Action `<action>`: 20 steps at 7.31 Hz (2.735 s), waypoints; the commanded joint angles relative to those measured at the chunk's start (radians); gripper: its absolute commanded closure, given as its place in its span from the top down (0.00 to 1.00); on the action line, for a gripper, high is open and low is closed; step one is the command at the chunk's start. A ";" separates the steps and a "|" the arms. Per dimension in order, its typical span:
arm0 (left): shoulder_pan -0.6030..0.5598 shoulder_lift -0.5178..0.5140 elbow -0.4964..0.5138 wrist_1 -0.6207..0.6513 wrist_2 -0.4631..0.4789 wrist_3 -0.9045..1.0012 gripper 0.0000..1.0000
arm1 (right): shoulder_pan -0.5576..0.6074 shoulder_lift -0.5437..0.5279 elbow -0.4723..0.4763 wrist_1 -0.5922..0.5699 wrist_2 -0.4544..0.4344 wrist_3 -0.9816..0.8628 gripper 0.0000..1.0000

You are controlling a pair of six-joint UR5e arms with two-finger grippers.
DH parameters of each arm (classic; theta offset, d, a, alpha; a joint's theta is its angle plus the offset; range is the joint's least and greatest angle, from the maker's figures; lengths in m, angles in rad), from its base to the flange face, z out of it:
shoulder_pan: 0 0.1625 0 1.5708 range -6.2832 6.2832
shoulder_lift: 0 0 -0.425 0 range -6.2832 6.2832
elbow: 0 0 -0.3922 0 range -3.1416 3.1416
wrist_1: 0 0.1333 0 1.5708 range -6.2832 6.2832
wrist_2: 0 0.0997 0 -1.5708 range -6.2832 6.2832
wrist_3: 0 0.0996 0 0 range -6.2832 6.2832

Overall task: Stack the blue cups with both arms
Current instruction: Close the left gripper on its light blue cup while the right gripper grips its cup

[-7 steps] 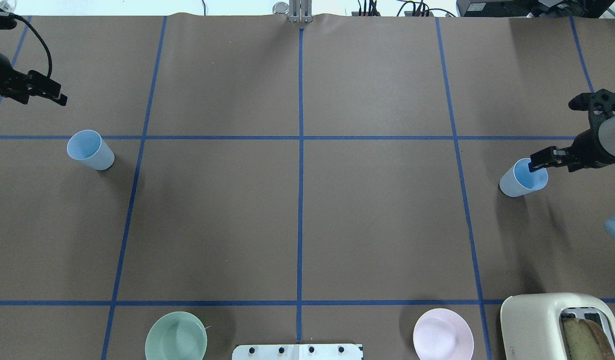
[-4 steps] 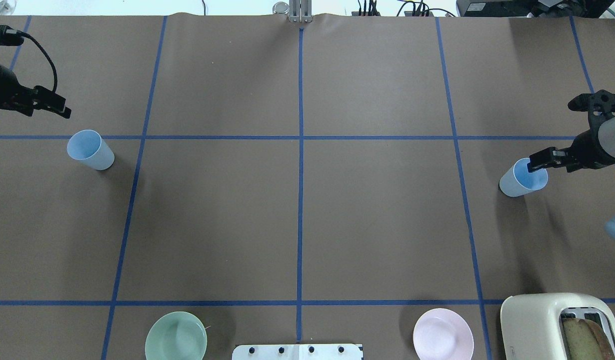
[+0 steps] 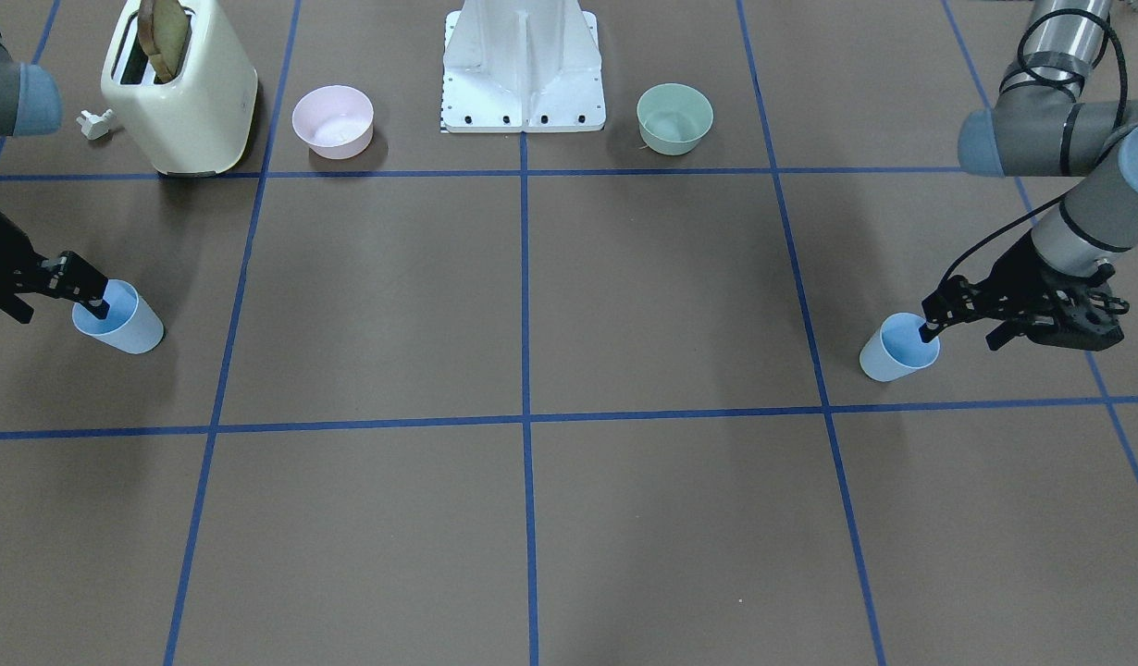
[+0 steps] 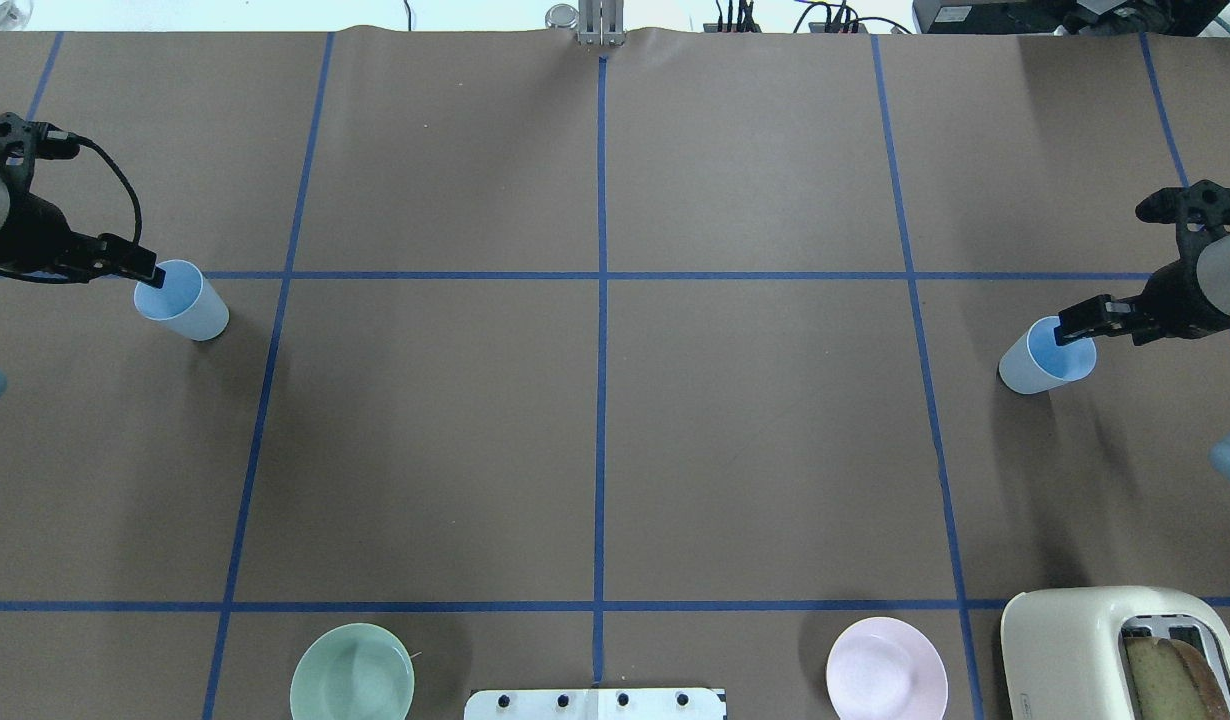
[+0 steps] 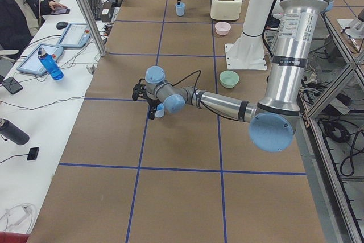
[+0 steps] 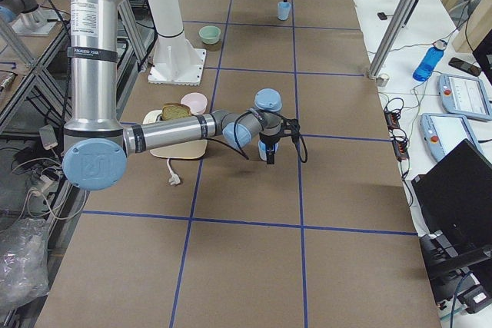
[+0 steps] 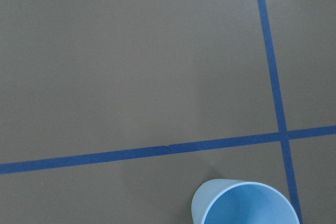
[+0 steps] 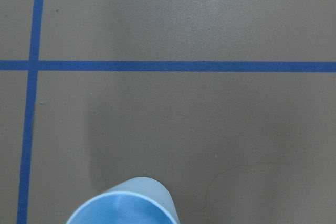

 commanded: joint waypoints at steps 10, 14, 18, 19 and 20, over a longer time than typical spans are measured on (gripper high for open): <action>0.045 -0.006 0.013 -0.001 0.037 -0.020 0.68 | -0.028 -0.003 -0.016 0.002 -0.026 0.002 0.16; 0.051 -0.008 0.013 -0.001 0.035 -0.017 0.00 | -0.029 -0.017 -0.055 0.147 -0.029 0.094 0.00; 0.043 -0.125 -0.173 0.343 -0.067 -0.019 0.00 | 0.074 0.018 -0.031 0.047 0.150 0.078 0.00; 0.043 -0.276 -0.249 0.608 -0.064 -0.032 0.00 | 0.112 0.067 0.010 -0.054 0.192 0.077 0.00; 0.076 -0.387 -0.257 0.722 -0.040 -0.105 0.00 | 0.120 0.122 0.047 -0.157 0.195 0.075 0.00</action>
